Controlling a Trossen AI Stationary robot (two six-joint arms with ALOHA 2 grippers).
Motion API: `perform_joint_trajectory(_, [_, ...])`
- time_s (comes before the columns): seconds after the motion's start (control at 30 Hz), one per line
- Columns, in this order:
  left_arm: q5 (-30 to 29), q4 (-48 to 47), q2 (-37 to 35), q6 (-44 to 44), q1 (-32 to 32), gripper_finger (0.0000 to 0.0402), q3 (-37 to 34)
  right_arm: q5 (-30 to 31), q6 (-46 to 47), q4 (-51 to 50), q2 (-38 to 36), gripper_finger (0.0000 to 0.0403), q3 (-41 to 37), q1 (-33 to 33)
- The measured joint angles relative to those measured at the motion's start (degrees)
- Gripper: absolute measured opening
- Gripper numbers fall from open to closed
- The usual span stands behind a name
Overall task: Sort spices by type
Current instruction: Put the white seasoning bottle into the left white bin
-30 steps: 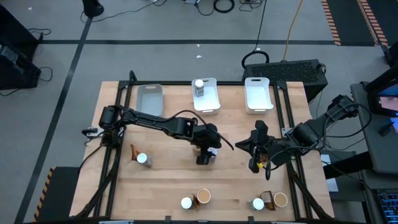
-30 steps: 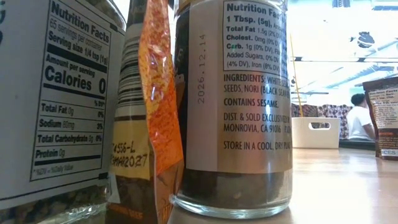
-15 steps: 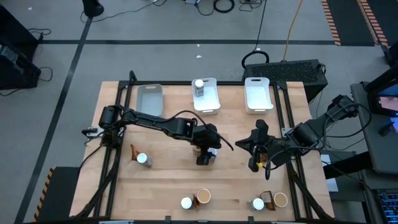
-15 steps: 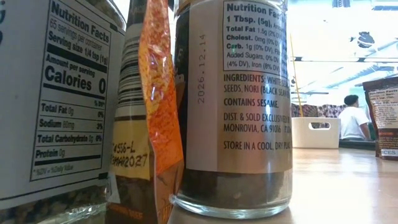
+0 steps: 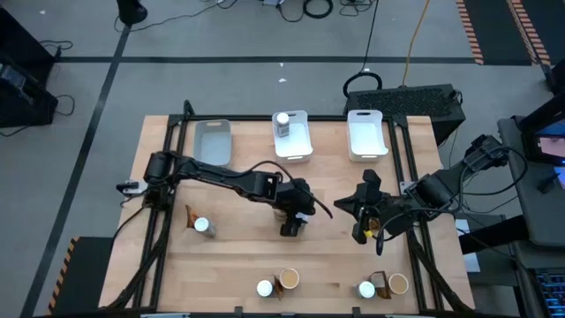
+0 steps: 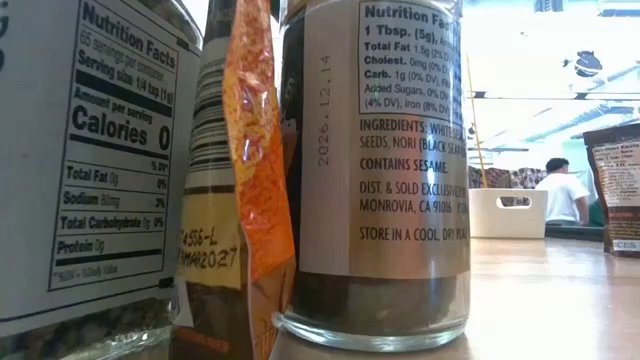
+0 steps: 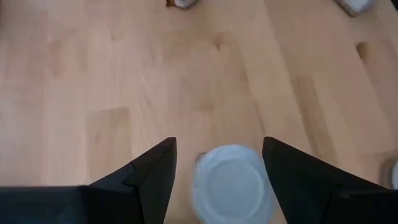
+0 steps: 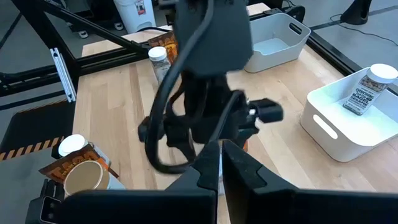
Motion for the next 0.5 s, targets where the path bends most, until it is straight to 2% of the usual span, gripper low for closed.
perform_joint_trajectory(0.5, [0.2, -3.12, -0.1, -0.03, -0.04, 0.0243, -0.52, -0.09, -0.22, -0.5, 0.0, 0.0, 0.02, -0.01])
